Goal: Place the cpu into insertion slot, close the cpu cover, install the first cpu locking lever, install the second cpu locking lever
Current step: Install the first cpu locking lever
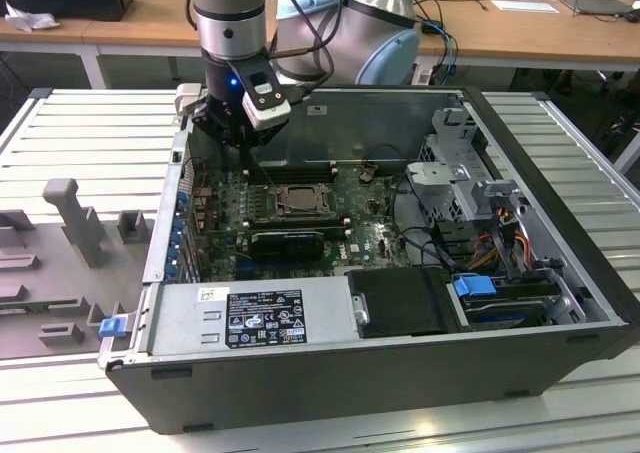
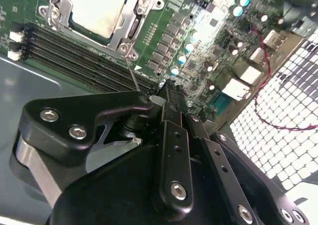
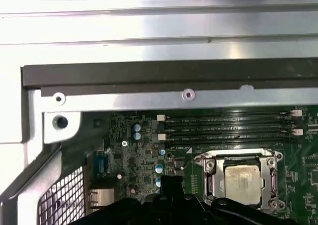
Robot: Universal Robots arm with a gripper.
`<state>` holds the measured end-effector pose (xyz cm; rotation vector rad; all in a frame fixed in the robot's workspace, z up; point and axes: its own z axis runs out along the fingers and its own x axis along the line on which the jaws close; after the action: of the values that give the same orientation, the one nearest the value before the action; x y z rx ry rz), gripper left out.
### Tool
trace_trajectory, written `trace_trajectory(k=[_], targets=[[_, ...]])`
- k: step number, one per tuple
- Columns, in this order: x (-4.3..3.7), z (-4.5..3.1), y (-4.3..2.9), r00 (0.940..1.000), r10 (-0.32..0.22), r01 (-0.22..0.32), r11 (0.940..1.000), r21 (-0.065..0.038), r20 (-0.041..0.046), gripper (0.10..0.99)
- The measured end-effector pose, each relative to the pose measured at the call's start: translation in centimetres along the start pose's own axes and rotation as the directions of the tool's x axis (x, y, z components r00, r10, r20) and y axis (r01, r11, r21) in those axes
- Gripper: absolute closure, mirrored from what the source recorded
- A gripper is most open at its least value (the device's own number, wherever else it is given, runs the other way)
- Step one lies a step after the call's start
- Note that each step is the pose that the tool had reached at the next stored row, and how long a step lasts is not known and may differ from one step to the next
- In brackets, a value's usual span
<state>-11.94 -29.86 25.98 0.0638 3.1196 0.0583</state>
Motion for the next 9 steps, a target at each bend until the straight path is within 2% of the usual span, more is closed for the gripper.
trace_trajectory(k=[4,9], targets=[[0.08,0.23,0.72,1.0000,0.000,0.000,1.0000,0.000,-0.0001,0.980],[-0.19,0.27,1.15,1.0000,0.000,0.000,1.0000,0.001,0.0000,0.980]])
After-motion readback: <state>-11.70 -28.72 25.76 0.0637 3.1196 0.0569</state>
